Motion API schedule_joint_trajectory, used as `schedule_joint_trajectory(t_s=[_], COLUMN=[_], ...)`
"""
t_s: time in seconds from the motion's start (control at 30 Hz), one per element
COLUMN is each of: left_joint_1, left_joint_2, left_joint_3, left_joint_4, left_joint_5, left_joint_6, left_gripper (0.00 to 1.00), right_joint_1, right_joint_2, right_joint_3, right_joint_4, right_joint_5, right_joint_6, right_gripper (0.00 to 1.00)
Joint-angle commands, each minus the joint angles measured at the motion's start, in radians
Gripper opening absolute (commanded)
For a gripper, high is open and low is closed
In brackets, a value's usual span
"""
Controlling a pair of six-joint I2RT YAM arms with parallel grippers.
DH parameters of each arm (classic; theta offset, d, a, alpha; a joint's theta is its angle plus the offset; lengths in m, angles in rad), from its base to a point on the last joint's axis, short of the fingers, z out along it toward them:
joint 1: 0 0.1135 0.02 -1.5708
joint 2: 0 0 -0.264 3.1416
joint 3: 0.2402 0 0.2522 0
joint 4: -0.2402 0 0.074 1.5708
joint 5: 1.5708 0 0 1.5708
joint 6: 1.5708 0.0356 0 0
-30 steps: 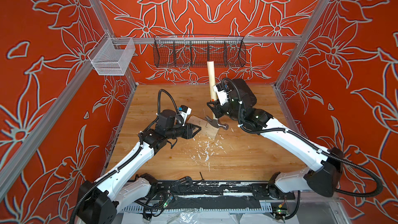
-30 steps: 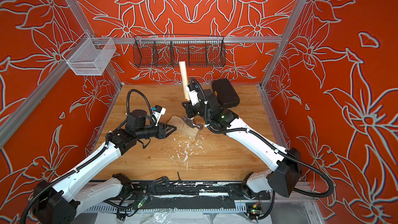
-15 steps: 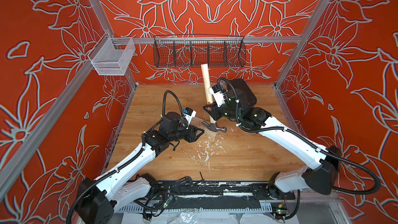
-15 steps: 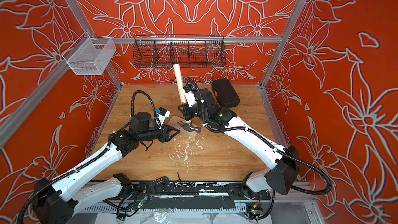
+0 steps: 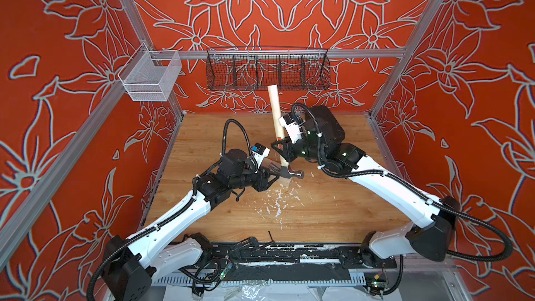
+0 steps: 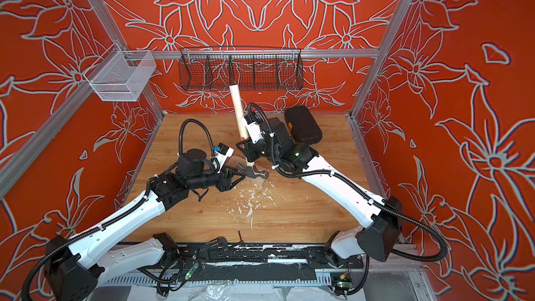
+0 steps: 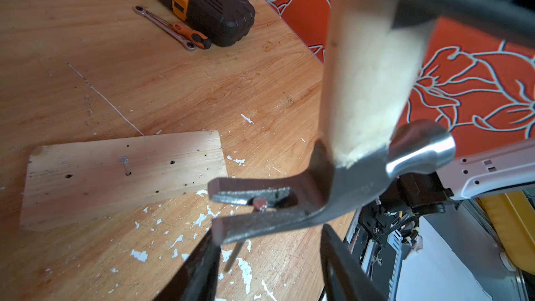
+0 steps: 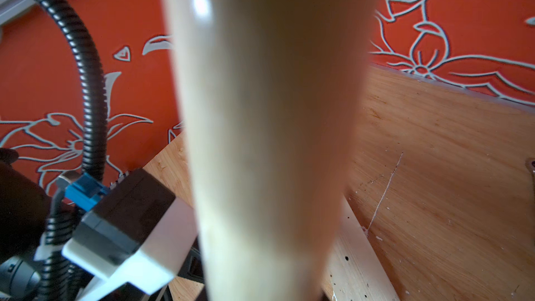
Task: Use a claw hammer to pull out a nail
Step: Pick up the nail with the hammer.
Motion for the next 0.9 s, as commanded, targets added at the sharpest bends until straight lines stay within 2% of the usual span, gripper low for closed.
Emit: schedule_joint_trajectory(t_s=[0.0, 0.2, 0.37, 0.87], left_joint_1=[-0.021, -0.057, -0.068, -0.068], left_joint_2=[0.015, 0.024, 0.024, 0.018], left_joint_3=[0.022, 0.021, 0.018, 0.031], left_joint_4=[0.003, -0.014, -0.025, -0.04], left_joint_5=[-0.026, -0.079, -0.101, -0.137], left_joint_6=[0.042, 0.064, 0.073, 0.061], left_gripper=[0.52, 0.5, 0.45, 0.16], right_joint_1=[0.01, 0.012, 0.012, 0.015], right_joint_2=[-0.014, -0.014, -0.013, -0.026], right_joint_3=[0.072, 0.09, 0.099, 0.097], right_joint_4=[0.067, 0.058, 0.049, 0.039], right_joint_5=[-0.019, -0.018, -0.016, -0.011], right_joint_6=[0.02, 0.018, 0.014, 0.014], right_gripper=[0.0, 0.0, 0.0, 0.0])
